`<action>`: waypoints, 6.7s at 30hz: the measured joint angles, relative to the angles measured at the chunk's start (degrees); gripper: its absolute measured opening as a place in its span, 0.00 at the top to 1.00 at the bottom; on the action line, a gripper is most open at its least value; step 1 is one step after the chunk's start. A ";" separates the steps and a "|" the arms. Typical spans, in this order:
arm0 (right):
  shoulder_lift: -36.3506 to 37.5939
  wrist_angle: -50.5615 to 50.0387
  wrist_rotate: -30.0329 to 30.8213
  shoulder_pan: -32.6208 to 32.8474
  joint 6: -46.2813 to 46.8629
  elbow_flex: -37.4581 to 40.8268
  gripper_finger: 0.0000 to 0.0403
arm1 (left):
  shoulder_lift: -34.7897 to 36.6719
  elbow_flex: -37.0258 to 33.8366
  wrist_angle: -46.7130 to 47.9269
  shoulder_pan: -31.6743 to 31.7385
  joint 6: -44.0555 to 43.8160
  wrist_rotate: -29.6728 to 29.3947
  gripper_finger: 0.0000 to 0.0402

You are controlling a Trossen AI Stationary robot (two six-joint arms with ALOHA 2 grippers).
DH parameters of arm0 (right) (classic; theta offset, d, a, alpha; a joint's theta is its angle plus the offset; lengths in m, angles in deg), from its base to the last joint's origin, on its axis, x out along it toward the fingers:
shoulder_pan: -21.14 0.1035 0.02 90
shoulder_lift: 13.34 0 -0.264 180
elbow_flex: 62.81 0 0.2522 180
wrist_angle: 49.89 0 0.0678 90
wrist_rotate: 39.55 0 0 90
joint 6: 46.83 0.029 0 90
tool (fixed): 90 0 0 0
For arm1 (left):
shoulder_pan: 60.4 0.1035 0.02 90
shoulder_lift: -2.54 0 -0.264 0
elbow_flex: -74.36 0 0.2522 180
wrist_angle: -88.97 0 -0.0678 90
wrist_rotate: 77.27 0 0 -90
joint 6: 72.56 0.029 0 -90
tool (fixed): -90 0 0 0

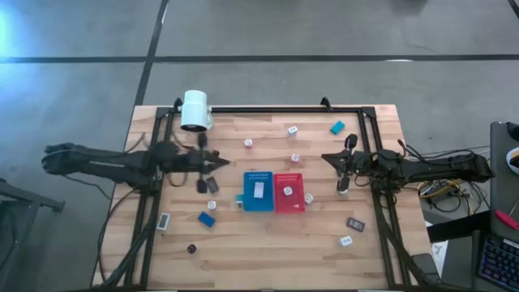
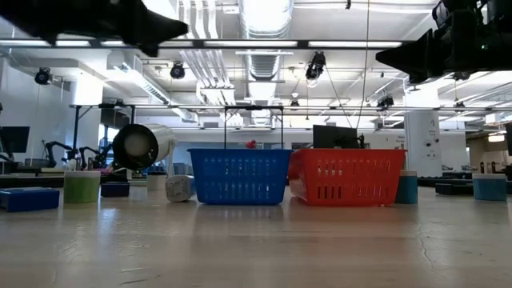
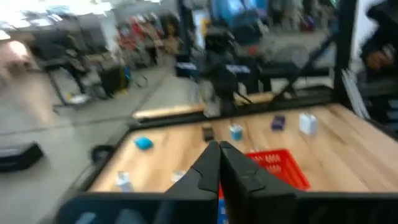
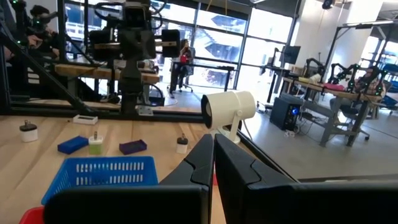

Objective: Sort adapters and digital timers
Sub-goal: Put the right light blue charger adaptor into the red bin

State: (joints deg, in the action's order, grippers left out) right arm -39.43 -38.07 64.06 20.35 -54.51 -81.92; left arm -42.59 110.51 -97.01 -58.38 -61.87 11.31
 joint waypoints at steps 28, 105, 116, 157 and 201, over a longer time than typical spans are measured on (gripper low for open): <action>0.00 0.04 0.00 0.00 -1.20 0.00 0.98 | 41.28 -16.10 13.72 0.19 2.71 -10.73 0.98; -44.09 -81.04 -16.57 1.05 50.37 -30.42 0.39 | 38.98 -15.99 11.60 0.23 -1.08 -11.63 0.97; -45.87 -79.71 -16.92 1.05 50.32 -27.45 0.47 | 38.98 -15.99 11.64 0.25 -1.14 -11.62 0.98; -16.75 -39.97 -8.91 0.82 20.76 -23.13 0.68 | 38.98 -16.06 12.06 0.27 -1.74 -11.58 0.97; 15.70 -4.34 -12.31 -6.25 2.54 3.67 0.68 | 38.98 -16.08 11.08 0.27 0.25 -11.71 0.97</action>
State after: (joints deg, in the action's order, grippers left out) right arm -23.73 -42.41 51.75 14.10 -51.98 -78.25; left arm -3.61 94.43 -85.93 -58.11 -61.62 -0.40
